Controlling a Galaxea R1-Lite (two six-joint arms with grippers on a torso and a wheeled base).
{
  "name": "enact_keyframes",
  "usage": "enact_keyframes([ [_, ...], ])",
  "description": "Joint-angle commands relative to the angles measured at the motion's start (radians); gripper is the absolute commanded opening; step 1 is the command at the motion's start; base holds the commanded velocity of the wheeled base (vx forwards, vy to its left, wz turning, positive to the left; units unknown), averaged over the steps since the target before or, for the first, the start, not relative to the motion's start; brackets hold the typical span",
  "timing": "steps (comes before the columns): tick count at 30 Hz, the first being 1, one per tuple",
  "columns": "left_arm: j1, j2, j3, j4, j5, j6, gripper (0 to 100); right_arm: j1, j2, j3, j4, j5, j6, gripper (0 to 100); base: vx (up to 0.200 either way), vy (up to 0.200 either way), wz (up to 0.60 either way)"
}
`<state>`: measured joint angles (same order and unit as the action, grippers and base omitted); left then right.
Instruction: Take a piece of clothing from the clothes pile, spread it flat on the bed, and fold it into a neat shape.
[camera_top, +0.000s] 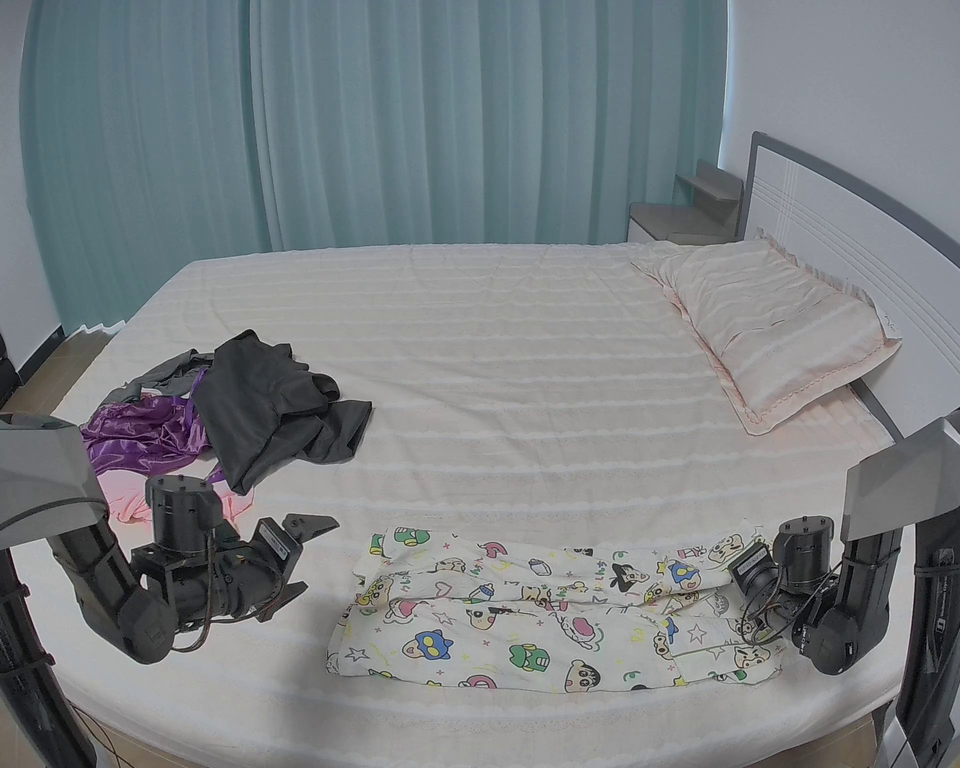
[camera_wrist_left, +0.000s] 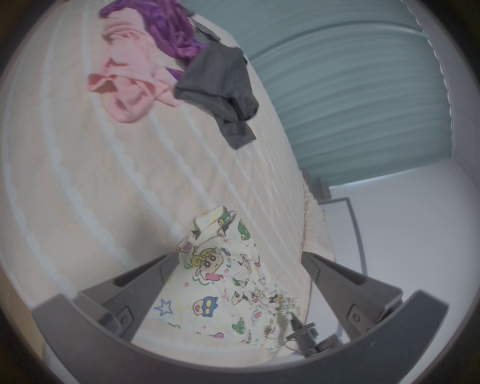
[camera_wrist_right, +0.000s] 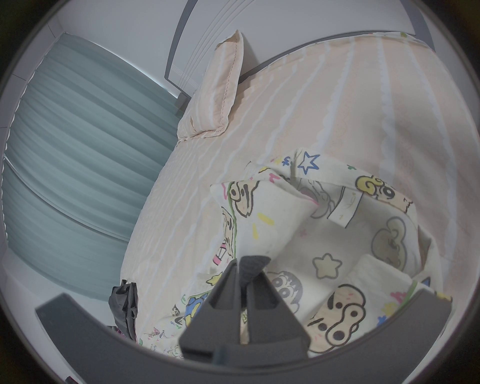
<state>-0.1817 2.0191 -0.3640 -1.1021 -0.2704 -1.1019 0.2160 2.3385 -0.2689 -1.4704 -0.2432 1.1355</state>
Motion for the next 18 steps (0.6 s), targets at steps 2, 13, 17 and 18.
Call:
enact_keyframes([
  [2, -0.058, 0.041, -0.299, 0.329, 0.028, 0.094, 100, 0.003, -0.105, -0.007, 0.061, 0.015, -0.025, 0, 0.0, 0.0, 0.0],
  [13, -0.094, 0.196, -0.659, 0.748, 0.04, 0.261, 100, -0.006, -0.154, -0.062, 0.078, 0.019, -0.059, 0, 0.0, 0.0, 0.0],
  [17, -0.114, 0.254, -0.67, 0.742, 0.089, 0.29, 100, -0.009, -0.237, -0.102, 0.156, 0.019, -0.074, 0, 0.0, 0.0, 0.0],
  [18, -0.116, 0.256, -0.671, 0.742, 0.089, 0.292, 100, -0.012, -0.254, -0.113, 0.179, 0.019, -0.074, 0, 0.0, 0.0, 0.0],
])
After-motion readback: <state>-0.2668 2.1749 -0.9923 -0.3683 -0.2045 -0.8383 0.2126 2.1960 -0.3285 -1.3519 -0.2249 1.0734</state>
